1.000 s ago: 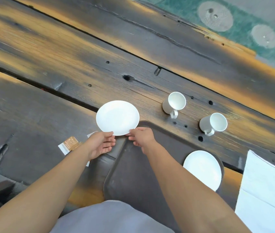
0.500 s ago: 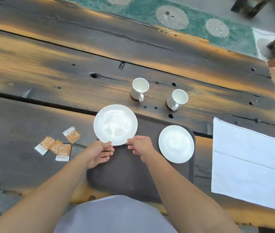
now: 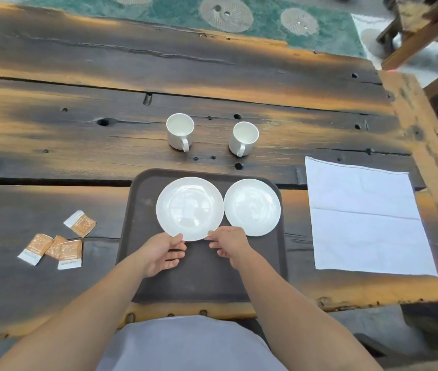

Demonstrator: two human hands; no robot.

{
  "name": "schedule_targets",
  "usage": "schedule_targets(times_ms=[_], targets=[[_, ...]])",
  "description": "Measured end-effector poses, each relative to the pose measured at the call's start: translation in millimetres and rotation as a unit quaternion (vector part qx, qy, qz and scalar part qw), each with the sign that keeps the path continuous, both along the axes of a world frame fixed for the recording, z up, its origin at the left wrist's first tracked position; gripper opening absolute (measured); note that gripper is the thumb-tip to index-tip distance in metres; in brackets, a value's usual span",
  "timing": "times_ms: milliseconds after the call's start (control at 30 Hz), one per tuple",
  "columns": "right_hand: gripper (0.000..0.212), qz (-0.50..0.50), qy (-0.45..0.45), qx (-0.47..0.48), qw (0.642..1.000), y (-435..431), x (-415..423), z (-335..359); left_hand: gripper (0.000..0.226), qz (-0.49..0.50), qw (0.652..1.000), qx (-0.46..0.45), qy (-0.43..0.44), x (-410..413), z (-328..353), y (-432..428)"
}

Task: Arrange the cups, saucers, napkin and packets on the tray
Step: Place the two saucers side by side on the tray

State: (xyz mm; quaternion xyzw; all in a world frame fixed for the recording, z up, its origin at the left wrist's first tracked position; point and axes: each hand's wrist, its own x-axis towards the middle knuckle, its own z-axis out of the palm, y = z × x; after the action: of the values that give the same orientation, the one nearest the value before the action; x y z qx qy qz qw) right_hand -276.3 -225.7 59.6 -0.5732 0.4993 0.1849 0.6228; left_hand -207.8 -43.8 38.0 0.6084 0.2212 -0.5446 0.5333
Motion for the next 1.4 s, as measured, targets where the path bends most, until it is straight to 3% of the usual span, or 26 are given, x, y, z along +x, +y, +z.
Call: schedule_targets(times_ms=[1400], targets=[[0.009,-0.015,0.056,0.002,0.998,5,34,-24,0.011,-0.023,1.0,0.019,0.004,38,-36,1]])
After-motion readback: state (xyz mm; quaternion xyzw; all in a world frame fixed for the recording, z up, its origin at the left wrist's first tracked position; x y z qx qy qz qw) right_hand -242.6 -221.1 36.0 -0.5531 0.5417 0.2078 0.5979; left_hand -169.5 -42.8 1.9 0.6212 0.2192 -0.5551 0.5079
